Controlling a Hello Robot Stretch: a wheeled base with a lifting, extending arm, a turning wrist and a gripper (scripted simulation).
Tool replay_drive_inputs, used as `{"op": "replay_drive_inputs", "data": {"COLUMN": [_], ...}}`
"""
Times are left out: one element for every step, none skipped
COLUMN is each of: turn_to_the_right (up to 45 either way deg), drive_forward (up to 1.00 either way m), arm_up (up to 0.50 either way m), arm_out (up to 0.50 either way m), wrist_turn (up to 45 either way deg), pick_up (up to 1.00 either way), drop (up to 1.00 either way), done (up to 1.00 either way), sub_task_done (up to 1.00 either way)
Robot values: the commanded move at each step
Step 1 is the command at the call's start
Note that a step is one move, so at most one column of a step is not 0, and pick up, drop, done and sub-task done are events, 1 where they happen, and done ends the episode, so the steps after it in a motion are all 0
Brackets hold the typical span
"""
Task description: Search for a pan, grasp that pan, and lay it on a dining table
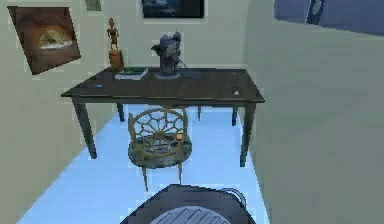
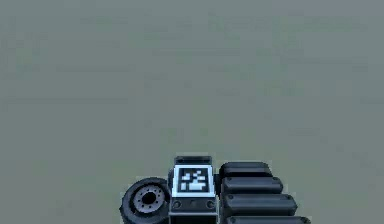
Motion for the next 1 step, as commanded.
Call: {"op": "replay_drive_inputs", "data": {"turn_to_the_right": [0.0], "drive_forward": [0.85], "arm_up": [0.00], "arm_out": [0.00], "wrist_turn": [0.0], "pick_up": [0.00], "drop": [0.00], "done": [0.00], "sub_task_done": [0.00]}}
